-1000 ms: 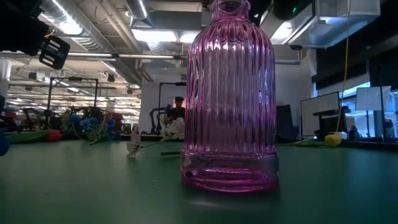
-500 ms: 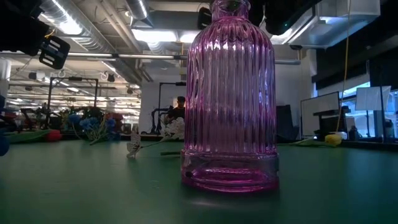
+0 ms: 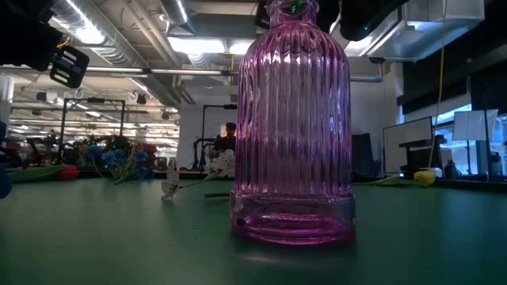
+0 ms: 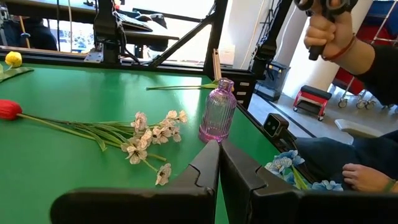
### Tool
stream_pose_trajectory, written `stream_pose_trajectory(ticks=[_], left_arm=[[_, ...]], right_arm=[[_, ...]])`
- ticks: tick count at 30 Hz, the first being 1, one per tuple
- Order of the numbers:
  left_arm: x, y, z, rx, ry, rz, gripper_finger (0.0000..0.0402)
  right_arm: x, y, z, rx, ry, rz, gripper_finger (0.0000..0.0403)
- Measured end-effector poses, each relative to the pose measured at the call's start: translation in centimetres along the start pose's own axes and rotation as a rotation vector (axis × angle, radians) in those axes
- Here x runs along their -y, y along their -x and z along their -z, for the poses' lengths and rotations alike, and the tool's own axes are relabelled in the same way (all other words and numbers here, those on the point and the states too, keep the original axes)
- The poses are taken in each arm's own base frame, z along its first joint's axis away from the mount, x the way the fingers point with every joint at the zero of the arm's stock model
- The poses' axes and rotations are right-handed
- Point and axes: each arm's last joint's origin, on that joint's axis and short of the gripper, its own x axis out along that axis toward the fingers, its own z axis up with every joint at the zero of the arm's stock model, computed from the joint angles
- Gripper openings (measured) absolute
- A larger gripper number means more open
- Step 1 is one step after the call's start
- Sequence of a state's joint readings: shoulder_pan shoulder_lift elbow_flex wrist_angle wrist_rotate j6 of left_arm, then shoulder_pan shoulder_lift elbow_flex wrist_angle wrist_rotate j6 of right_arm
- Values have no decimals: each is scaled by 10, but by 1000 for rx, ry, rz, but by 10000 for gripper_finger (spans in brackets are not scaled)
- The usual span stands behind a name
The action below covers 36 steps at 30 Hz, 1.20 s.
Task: Sort flowers into vase by color
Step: Put the right white flowers into the blue flower vase, then put the white flowers into the blue flower vase
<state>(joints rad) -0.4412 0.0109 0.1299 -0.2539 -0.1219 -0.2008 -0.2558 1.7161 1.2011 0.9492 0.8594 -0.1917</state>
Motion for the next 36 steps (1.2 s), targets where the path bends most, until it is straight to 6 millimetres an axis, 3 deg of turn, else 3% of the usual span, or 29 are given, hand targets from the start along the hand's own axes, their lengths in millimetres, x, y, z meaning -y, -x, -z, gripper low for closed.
stream_pose_trajectory(ticks=[11, 15, 25, 28, 31, 36], left_arm=[[0, 0, 0, 0, 0, 0, 10], [0, 0, 0, 0, 0, 0, 10], [0, 0, 0, 1, 0, 0, 10], [0, 0, 0, 1, 0, 0, 10], [0, 0, 0, 0, 0, 0, 10], [0, 0, 0, 0, 0, 0, 10]], right_arm=[[-3, -3, 36, -179, 103, -46, 29], [-3, -6, 41, -293, 175, -44, 63], [-9, -9, -5, -811, 199, -200, 204], [-2, 0, -19, -1006, 194, -230, 223], [-8, 19, -26, -1157, 230, -370, 226], [-47, 85, -15, -1219, 436, -685, 211]])
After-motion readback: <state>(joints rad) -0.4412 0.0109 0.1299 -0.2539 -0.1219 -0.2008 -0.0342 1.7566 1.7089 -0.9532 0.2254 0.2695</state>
